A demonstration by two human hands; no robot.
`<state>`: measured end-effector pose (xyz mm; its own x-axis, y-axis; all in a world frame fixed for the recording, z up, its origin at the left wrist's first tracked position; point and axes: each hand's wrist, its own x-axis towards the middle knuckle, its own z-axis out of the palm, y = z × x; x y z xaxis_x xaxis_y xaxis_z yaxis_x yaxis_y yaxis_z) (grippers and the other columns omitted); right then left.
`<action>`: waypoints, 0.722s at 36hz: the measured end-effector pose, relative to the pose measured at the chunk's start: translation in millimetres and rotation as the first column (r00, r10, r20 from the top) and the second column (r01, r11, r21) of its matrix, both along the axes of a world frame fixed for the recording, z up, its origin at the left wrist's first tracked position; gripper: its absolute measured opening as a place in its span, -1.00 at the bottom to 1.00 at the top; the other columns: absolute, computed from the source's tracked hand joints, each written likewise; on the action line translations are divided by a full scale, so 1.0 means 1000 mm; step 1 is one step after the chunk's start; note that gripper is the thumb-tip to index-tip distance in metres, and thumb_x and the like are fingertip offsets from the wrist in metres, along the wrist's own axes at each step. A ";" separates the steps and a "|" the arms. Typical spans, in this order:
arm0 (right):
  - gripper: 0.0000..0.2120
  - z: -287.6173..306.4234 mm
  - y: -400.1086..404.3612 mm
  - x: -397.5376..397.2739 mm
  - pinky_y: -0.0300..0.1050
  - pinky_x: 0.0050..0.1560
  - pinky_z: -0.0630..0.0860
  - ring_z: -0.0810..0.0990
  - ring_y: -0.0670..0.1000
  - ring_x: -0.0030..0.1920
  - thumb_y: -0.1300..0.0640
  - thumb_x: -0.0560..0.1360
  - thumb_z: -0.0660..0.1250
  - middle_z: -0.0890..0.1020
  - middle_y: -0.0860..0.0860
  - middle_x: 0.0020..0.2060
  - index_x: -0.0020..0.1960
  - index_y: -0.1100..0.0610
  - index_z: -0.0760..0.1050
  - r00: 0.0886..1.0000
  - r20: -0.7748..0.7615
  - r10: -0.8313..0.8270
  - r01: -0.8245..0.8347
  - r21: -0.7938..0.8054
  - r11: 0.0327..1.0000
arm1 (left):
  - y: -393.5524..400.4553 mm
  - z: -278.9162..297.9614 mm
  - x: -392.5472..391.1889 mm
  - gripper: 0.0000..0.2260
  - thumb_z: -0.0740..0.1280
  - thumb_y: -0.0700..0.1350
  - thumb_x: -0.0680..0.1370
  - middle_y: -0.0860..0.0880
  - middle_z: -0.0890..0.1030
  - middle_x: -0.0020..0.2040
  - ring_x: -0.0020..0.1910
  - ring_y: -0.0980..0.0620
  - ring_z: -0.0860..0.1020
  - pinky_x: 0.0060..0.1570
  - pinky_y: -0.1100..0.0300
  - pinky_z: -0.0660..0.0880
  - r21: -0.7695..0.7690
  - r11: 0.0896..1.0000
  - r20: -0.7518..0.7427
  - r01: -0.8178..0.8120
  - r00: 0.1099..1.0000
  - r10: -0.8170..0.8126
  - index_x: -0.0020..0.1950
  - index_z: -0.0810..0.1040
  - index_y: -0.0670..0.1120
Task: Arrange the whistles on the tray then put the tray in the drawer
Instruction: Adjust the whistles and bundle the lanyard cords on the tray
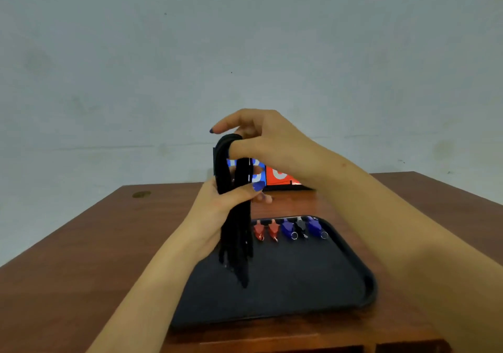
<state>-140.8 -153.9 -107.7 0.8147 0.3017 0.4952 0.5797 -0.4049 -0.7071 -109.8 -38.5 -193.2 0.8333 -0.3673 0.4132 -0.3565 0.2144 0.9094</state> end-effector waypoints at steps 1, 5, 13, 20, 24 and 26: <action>-0.71 0.001 0.000 -0.001 -0.33 -0.16 0.51 0.56 -0.09 -0.25 0.37 0.43 0.28 0.58 -0.02 -0.30 0.09 0.14 0.56 1.000 -0.002 0.007 -0.006 0.070 0.998 | 0.000 -0.002 0.000 -0.85 0.44 -0.22 0.38 -0.06 0.57 -0.45 -0.31 -0.04 0.63 -0.01 0.00 0.54 -0.010 1.000 -0.034 0.008 0.999 -0.008 -0.10 0.54 -0.19; -0.72 -0.001 -0.009 -0.001 -0.18 -0.02 0.55 0.56 -0.06 -0.18 0.38 0.42 0.27 0.60 0.01 -0.26 0.03 0.12 0.60 0.997 -0.065 0.036 -0.012 0.327 0.945 | 0.003 -0.011 0.001 -0.80 0.36 -0.01 0.40 0.00 0.32 -0.52 -0.51 0.01 0.35 -0.26 0.10 0.53 0.105 0.994 -0.028 0.021 0.999 -0.019 -0.09 0.60 -0.12; -0.73 -0.052 -0.063 0.004 -0.10 0.07 0.51 0.59 -0.03 0.02 0.37 0.40 0.28 0.68 -0.02 -0.12 -0.07 0.08 0.65 0.954 -0.288 -0.086 0.197 0.383 0.903 | 0.031 -0.037 0.022 -0.94 0.35 -0.06 0.49 -0.01 0.54 -0.41 -0.50 0.07 0.48 -0.39 0.21 0.49 0.577 0.806 0.239 -0.135 0.971 -0.008 -0.07 0.55 -0.01; -0.75 -0.135 -0.100 0.004 -0.07 0.16 0.48 0.58 -0.02 0.06 0.35 0.40 0.33 0.66 0.00 -0.04 -0.06 0.07 0.64 0.805 -0.523 -0.280 0.326 -0.004 0.945 | 0.035 -0.074 0.046 -0.94 0.27 -0.04 0.54 0.13 0.58 -0.10 -0.16 0.18 0.56 -0.18 0.29 0.48 0.867 0.326 0.455 -0.378 0.865 -0.209 -0.07 0.45 0.14; -0.75 -0.169 -0.103 0.013 0.03 0.22 0.47 0.61 -0.07 -0.04 0.28 0.37 0.41 0.67 -0.10 -0.17 -0.19 -0.08 0.59 0.763 -0.446 -0.467 0.370 -0.292 0.882 | 0.031 -0.097 0.054 -0.86 0.25 0.05 0.54 0.14 0.55 0.08 0.06 0.14 0.51 0.05 0.15 0.48 0.878 0.235 0.470 -0.418 0.848 -0.247 0.08 0.46 0.10; -0.78 -0.177 -0.103 0.018 0.08 0.25 0.42 0.60 -0.06 0.01 0.20 0.37 0.42 0.65 -0.15 -0.14 -0.22 -0.13 0.54 0.737 -0.399 -0.545 0.404 -0.386 0.830 | 0.031 -0.104 0.059 -0.82 0.26 0.04 0.54 0.15 0.52 0.11 0.11 0.15 0.48 0.11 0.13 0.46 0.880 0.245 0.459 -0.407 0.862 -0.214 0.14 0.46 0.10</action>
